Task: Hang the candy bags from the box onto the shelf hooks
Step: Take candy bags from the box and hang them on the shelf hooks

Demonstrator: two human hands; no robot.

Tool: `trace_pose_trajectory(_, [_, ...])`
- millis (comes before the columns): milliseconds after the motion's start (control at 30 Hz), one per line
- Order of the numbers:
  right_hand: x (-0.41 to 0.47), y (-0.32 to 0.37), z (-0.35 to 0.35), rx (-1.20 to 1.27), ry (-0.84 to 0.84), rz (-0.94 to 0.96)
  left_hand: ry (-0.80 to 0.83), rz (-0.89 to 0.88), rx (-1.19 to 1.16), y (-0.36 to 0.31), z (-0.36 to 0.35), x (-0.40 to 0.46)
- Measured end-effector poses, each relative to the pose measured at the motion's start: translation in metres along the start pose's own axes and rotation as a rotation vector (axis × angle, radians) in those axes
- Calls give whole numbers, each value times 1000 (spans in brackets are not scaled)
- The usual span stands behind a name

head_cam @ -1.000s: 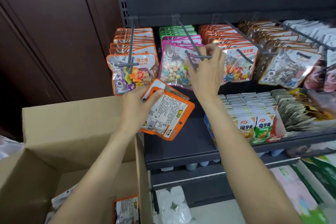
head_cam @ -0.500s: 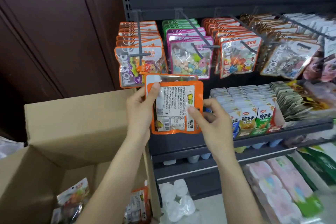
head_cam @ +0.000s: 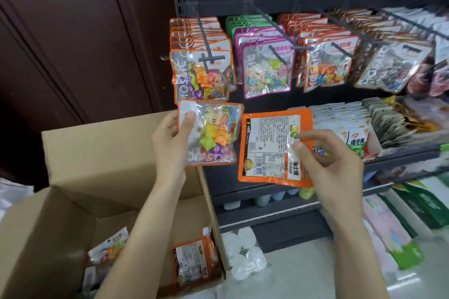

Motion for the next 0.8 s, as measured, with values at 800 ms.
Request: trace_pose_trajectory(800, [39,70,-134,-205,386,477,251,-1070,622,-89,1,0])
Point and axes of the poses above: each hand's wrist, its own x-axis towards the middle knuckle, its own z-axis out of the back of the hand, y = z × x, the point moved 8 cm from there along x, towards the middle knuckle, and after that the axes turned 15 degrees about -y, right-handed, at the moved point
